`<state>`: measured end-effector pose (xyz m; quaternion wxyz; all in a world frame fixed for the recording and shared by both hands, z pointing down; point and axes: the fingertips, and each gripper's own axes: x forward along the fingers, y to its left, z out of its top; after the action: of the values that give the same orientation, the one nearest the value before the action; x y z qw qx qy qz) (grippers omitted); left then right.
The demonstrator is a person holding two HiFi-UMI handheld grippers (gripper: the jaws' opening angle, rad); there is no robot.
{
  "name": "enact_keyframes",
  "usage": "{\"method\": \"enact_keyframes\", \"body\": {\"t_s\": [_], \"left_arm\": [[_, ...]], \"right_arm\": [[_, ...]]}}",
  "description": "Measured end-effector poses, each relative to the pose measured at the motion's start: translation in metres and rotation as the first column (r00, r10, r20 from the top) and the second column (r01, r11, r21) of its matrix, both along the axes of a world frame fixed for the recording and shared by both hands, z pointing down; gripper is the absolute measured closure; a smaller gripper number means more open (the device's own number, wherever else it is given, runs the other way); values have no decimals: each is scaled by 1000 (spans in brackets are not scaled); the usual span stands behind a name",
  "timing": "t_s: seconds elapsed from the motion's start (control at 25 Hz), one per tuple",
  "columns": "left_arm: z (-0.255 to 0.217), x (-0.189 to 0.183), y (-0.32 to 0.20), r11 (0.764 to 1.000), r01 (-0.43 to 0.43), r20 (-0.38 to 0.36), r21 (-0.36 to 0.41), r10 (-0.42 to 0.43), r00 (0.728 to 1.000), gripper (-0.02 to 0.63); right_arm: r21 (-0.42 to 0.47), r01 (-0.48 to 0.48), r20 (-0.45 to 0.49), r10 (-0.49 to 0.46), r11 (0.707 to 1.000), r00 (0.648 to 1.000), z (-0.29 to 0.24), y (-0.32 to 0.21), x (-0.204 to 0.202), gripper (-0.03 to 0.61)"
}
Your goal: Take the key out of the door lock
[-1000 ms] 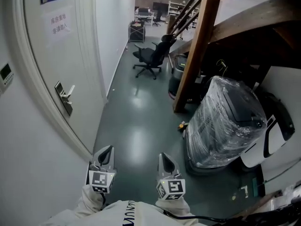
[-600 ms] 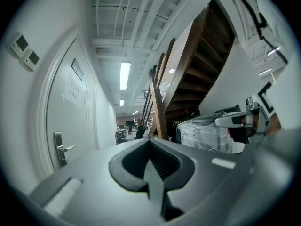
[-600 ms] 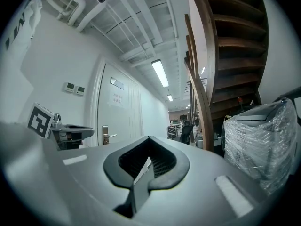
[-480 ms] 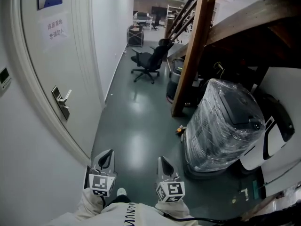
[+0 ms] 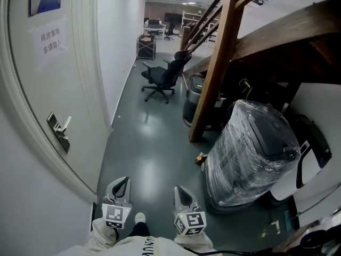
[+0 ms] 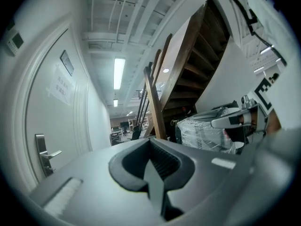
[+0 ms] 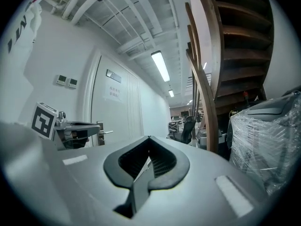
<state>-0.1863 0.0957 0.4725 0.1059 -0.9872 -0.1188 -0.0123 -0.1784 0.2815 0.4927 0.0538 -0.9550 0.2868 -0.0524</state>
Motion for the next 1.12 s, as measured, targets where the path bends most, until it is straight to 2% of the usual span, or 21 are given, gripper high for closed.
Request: {"method": "enact_keyframes", "body": {"t_s": [0.12, 0.72, 1.12], "left_arm": [[3, 38, -13, 1000, -8, 9, -22, 8, 1000, 614], [4, 201, -94, 1000, -14, 21, -20, 15, 1000, 614], [13, 267, -108, 999, -17, 39, -34, 18, 999, 614]], "right_arm": [[-14, -8, -3, 7, 1000, 1000, -3, -14, 34, 581], [-27, 7, -7, -7, 1000, 1000, -7, -105, 201, 581], [-35, -20, 28, 21, 999, 999, 5, -111, 262, 581]]}}
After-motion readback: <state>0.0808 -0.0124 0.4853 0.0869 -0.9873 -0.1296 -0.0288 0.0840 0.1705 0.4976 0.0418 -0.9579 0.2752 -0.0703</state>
